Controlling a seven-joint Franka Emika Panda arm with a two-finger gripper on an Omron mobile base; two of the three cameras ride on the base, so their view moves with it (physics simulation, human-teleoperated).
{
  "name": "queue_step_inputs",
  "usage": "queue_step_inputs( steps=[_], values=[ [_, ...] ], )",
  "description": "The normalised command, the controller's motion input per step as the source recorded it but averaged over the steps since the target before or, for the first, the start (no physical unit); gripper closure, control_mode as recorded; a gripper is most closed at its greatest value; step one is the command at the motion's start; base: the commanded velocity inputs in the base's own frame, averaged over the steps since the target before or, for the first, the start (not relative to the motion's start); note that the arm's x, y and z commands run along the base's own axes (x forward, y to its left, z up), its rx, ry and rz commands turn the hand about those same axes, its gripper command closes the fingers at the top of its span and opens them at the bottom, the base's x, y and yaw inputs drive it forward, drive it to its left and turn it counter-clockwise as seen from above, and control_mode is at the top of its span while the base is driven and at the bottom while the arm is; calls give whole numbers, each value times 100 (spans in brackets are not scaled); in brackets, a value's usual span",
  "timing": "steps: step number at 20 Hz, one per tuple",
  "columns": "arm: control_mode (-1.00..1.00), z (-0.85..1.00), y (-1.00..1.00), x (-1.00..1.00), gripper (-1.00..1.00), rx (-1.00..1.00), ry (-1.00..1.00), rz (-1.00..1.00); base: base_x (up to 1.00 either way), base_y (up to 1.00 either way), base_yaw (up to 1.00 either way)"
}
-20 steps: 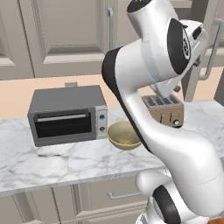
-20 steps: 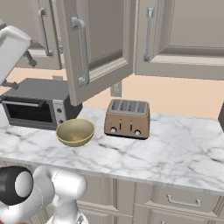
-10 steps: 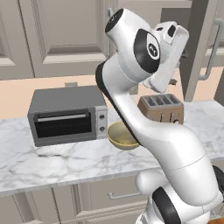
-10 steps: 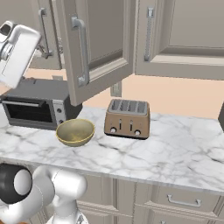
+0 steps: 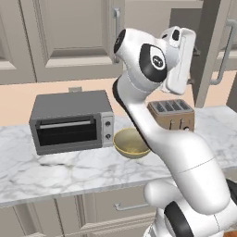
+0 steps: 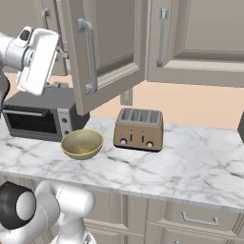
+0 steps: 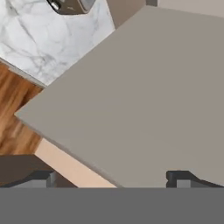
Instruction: Open the cabinet and setup a tea strainer by placing it in the bowl upright.
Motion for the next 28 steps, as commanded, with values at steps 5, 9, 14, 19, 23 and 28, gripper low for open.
queue_step_inputs(
  steps=[5, 9, 14, 19, 23, 28],
  values=[
    [-100, -3, -21, 58, -100, -6, 5, 2, 0, 0, 0],
    [-100, 0, -31, 25, -100, 0, 9, 0, 0, 0, 0],
    [-100, 0, -49, 0, -100, -2, 0, 0, 0, 0, 0],
    [-100, 0, -56, 0, -100, 0, 0, 0, 0, 0, 0],
    [-100, 0, -38, 0, -100, 0, 0, 0, 0, 0, 0],
    [-100, 0, -17, 0, -100, 0, 0, 2, 0, 0, 0]
  ],
)
